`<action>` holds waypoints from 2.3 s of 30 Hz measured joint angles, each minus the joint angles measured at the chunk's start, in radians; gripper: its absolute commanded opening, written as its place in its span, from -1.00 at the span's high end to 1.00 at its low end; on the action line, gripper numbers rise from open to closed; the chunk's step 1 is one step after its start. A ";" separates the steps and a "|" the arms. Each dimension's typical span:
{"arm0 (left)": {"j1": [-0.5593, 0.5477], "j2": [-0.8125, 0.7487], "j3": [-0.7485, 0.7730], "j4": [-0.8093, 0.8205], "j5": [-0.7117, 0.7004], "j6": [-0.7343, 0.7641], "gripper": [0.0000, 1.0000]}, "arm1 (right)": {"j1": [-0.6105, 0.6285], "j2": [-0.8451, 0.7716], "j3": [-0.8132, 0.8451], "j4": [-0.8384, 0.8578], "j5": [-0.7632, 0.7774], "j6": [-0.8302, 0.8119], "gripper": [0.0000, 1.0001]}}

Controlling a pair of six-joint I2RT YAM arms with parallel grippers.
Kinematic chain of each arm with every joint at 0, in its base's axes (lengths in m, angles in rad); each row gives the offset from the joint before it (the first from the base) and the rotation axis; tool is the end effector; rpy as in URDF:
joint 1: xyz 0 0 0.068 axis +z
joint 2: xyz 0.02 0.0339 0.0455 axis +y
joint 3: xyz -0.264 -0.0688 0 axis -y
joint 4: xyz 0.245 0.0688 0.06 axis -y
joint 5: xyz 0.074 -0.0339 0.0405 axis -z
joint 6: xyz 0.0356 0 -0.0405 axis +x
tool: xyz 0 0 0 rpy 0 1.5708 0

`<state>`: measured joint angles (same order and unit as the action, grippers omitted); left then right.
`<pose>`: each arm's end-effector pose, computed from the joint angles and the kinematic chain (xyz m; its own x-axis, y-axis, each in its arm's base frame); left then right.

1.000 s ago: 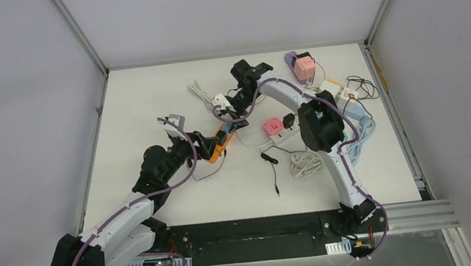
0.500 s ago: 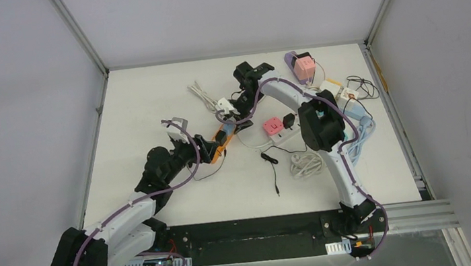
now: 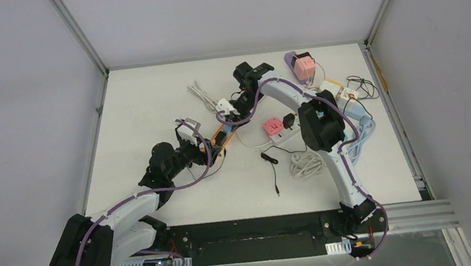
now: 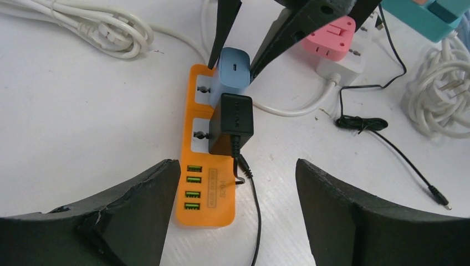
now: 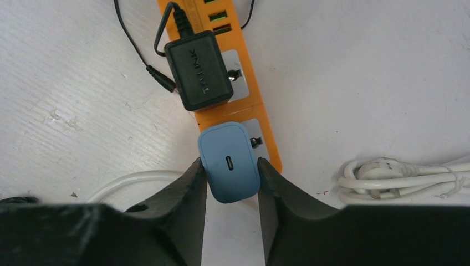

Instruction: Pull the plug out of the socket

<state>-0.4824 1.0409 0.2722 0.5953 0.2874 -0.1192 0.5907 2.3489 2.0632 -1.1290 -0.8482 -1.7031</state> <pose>0.1822 -0.1068 0.1954 -0.2341 -0.0062 -0.9722 0.6691 0.7244 -0.1657 0.3775 0.2853 0.1937 0.5693 -0.4075 -0.7140 -0.7519 -0.6093 -0.2519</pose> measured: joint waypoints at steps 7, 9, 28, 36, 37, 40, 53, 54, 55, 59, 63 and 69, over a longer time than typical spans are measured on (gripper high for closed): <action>0.000 0.083 0.027 0.001 0.036 0.065 -0.42 | 0.000 0.000 0.000 -0.021 -0.013 -0.004 0.66; 0.000 0.116 0.038 0.008 0.039 0.076 -0.42 | 0.000 0.000 0.000 -0.036 -0.019 -0.006 0.70; -0.001 0.354 0.133 0.135 0.134 0.086 0.42 | -0.013 0.000 -0.033 -0.035 -0.099 0.121 0.78; -0.001 0.406 0.133 0.227 0.142 0.060 1.00 | -0.027 -0.003 -0.051 -0.011 -0.117 0.158 0.80; -0.002 0.406 0.133 0.225 0.142 0.061 1.00 | -0.028 -0.003 -0.054 -0.008 -0.119 0.159 0.80; -0.011 0.382 0.141 0.169 0.139 0.093 1.00 | -0.029 -0.009 -0.066 0.002 -0.122 0.161 0.80; -0.061 0.299 0.165 -0.008 0.044 0.099 1.00 | -0.024 -0.028 -0.109 0.018 -0.133 0.158 0.81; -0.060 0.308 0.164 0.005 0.042 0.084 1.00 | -0.024 -0.031 -0.113 0.021 -0.133 0.157 0.81; -0.064 0.309 0.164 0.008 0.035 0.082 1.00 | -0.024 -0.031 -0.114 0.023 -0.133 0.157 0.81; -0.136 0.286 0.164 -0.022 -0.058 0.156 1.00 | -0.024 -0.036 -0.122 0.024 -0.133 0.157 0.81; -0.159 0.231 0.160 -0.078 -0.109 0.170 1.00 | -0.020 -0.042 -0.129 0.011 -0.135 0.158 0.81; -0.151 0.156 0.112 -0.087 -0.141 0.046 1.00 | -0.002 -0.042 -0.131 0.004 -0.142 0.161 0.80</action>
<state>-0.6331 1.1969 0.3843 0.5083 0.1467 -0.0731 0.5888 2.3070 1.9324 -1.1248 -0.9901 -1.5425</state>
